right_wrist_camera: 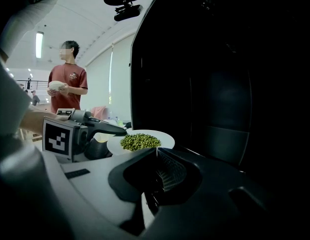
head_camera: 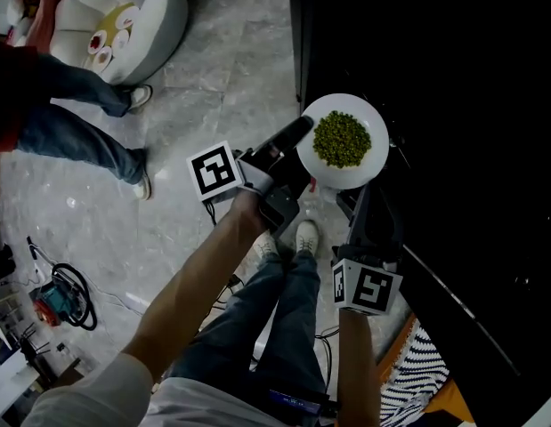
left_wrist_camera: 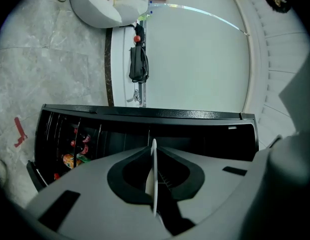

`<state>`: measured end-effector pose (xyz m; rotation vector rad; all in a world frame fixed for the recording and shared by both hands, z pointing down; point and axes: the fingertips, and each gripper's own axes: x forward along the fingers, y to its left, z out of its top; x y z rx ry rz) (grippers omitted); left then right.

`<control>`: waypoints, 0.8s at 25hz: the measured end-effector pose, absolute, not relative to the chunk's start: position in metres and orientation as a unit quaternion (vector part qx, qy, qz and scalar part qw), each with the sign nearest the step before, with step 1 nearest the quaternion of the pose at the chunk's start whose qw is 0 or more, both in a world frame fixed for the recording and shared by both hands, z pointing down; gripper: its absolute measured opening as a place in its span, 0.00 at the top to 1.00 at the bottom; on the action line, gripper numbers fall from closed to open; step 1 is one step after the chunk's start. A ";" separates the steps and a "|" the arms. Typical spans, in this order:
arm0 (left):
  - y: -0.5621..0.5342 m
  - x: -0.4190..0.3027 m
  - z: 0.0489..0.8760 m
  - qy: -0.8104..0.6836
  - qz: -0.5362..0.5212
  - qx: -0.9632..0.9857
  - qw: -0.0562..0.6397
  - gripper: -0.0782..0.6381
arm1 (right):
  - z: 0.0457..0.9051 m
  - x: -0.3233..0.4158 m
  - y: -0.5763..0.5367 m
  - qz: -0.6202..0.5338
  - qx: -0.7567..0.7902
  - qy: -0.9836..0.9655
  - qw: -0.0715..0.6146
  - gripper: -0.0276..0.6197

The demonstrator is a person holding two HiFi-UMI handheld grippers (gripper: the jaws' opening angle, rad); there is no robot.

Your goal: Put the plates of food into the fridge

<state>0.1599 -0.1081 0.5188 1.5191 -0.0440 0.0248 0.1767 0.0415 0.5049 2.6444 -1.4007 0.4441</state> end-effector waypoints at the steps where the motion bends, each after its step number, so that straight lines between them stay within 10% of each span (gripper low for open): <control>1: -0.108 0.161 0.518 -0.017 0.014 0.690 0.724 0.87 | 0.505 0.176 0.042 0.146 0.874 -0.459 0.057 0.94; 20: -0.105 0.168 0.520 0.001 0.034 0.692 0.721 0.87 | 0.498 0.157 0.038 0.142 0.882 -0.446 0.046 0.94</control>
